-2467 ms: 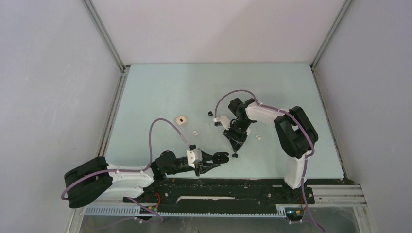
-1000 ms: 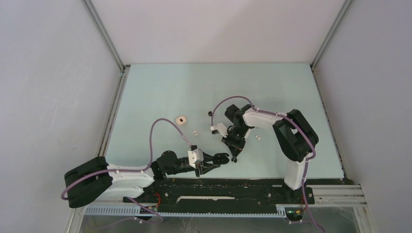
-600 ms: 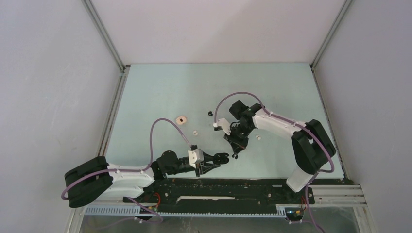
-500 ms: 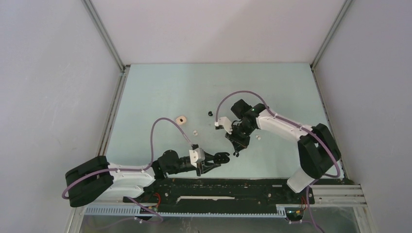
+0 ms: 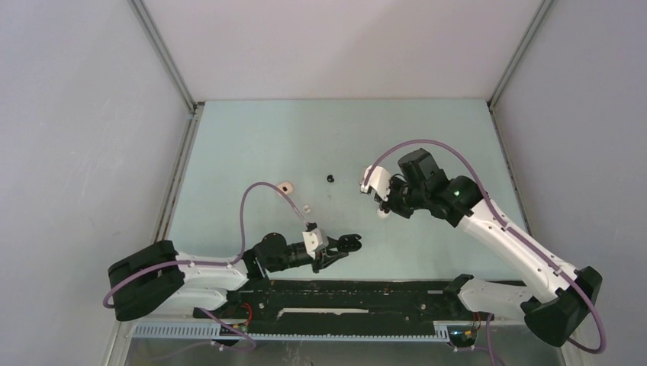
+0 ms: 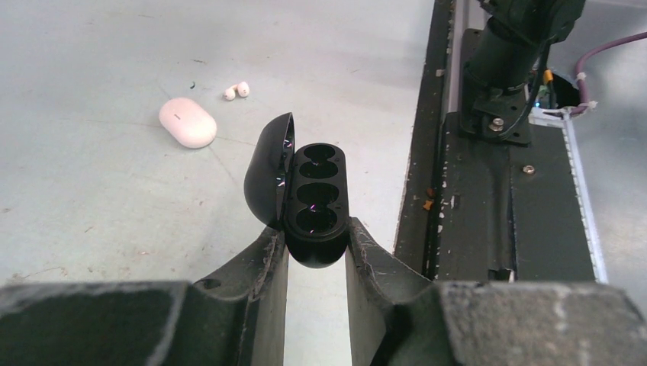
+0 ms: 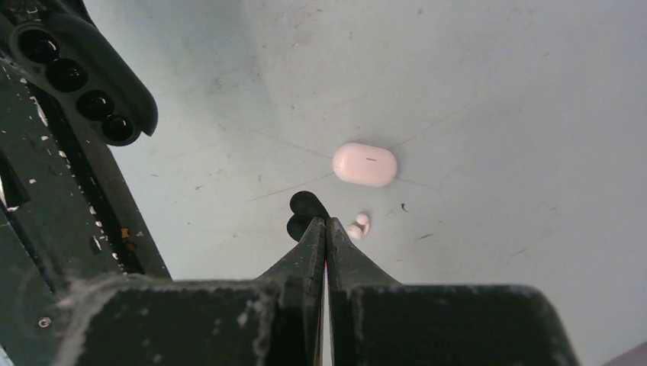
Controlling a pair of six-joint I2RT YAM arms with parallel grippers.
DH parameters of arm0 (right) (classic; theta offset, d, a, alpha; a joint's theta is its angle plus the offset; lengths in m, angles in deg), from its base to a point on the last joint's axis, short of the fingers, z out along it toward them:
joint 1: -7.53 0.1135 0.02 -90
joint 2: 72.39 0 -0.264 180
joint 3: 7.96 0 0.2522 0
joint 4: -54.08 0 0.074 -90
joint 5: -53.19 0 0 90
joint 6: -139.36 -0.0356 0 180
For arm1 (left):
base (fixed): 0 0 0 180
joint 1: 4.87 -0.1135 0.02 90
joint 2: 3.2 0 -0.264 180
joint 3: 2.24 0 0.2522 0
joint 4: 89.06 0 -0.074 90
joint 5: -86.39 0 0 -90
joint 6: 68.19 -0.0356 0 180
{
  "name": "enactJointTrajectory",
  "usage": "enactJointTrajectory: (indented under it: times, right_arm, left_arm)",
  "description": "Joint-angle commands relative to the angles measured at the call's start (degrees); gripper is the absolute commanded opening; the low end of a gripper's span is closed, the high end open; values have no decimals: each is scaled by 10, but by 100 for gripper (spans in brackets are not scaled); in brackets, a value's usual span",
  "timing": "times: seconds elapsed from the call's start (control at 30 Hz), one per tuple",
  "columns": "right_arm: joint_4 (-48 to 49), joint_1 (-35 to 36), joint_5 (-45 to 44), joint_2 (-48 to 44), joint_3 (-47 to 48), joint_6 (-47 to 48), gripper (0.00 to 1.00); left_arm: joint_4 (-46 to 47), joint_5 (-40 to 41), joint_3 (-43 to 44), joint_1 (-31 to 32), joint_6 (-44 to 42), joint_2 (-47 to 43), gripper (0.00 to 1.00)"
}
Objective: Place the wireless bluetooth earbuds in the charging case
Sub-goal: Pick up the earbud from the center of the board.
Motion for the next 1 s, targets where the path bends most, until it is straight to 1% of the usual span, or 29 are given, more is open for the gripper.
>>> enactJointTrajectory:
  times: [0.0, 0.13, 0.3, 0.5, 0.6, 0.67, 0.7, 0.8, 0.9, 0.97]
  right_arm:
    - [7, 21, -44, 5, 19, 34, 0]
    - [25, 50, -93, 17, 19, 72, 0]
    - [30, 74, -106, 35, 49, 117, 0]
    - [-2, 76, -90, 65, 138, 197, 0]
    - [-53, 86, -70, 78, 198, 209, 0]
    - [-75, 111, -74, 79, 225, 194, 0]
    - [-77, 174, -110, 70, 228, 169, 0]
    - [-41, 246, -186, 62, 197, 147, 0]
    - [-31, 295, -220, 76, 195, 153, 0]
    - [-28, 314, -240, 95, 199, 152, 0]
  left_arm:
    - [16, 28, 20, 3, -28, 9, 0]
    - [19, 47, 22, 3, -31, 19, 0]
    - [20, 72, 21, 3, -39, 25, 0]
    - [33, 102, 16, 3, -49, 27, 0]
    - [33, 110, 16, 3, -52, 23, 0]
    - [33, 121, 13, 3, -53, 16, 0]
    - [45, 151, 2, 3, -52, 1, 0]
    - [98, 178, -26, 3, -40, -16, 0]
    - [159, 199, -52, 3, -41, -20, 0]
    - [156, 193, -54, 3, -44, -28, 0]
